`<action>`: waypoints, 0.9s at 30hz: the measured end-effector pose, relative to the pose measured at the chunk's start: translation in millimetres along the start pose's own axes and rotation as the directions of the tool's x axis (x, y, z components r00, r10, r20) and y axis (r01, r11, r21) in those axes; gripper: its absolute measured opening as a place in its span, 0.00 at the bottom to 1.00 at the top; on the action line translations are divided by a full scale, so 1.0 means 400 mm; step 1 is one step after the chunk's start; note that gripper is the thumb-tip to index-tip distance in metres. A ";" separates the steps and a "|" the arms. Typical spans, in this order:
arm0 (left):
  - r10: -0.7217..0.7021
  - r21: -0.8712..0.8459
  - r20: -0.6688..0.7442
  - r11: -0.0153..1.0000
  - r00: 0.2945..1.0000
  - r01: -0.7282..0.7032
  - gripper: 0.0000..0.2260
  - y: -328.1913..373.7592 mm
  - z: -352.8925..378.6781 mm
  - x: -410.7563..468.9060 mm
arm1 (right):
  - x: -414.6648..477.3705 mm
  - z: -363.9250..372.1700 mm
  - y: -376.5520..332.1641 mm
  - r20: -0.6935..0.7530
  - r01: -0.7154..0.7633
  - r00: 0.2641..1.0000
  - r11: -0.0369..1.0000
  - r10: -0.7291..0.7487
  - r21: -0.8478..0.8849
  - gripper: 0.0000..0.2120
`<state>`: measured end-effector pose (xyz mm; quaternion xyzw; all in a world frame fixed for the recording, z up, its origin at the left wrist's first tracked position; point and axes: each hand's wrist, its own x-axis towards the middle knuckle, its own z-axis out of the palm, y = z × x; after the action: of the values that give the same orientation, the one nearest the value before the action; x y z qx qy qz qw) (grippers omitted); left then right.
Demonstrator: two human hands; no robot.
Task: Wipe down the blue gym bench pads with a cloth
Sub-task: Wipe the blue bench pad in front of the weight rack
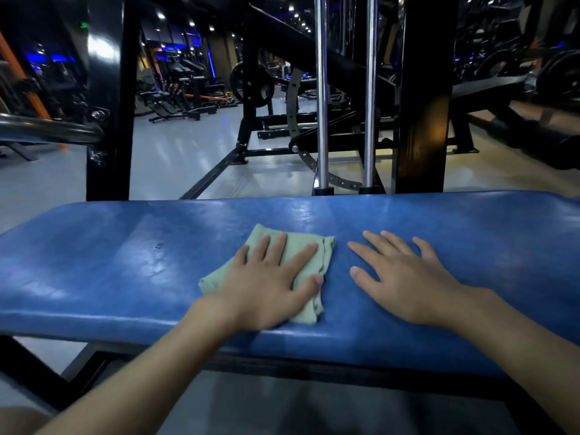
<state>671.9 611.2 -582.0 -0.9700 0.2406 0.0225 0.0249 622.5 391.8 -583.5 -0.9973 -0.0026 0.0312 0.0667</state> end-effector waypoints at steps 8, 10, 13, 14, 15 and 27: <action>-0.025 -0.012 -0.014 1.000 1.000 0.025 0.36 0.017 0.004 -0.105 | 0.008 -0.026 -0.044 -0.051 0.052 0.997 0.997 -0.049 0.061 0.30; -0.032 -0.020 0.006 0.999 0.999 0.032 0.35 0.004 -0.004 -0.053 | 0.018 -0.008 -0.048 -0.012 0.053 0.999 0.998 -0.053 0.039 0.30; -0.053 -0.027 0.042 0.998 0.998 0.054 0.28 -0.031 -0.015 0.068 | 0.028 0.007 -0.045 0.008 0.050 0.999 0.999 -0.050 0.013 0.30; -0.062 -0.028 0.048 0.998 0.997 0.063 0.27 -0.043 -0.018 0.114 | 0.027 0.008 -0.045 0.011 0.049 0.999 0.999 -0.050 0.012 0.30; -0.073 -0.029 0.051 0.997 0.996 0.075 0.27 -0.054 -0.020 0.162 | 0.026 0.007 -0.046 0.011 0.049 0.999 0.999 -0.049 0.010 0.30; -0.111 -0.035 0.042 0.993 0.993 0.112 0.31 -0.114 -0.032 0.392 | 0.029 0.009 -0.044 -0.021 0.040 0.999 0.999 -0.040 -0.001 0.30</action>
<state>832.0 577.7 -576.4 -0.9816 0.1850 0.0449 0.0128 633.8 409.7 -585.5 -0.9973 -0.0218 0.0194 0.0672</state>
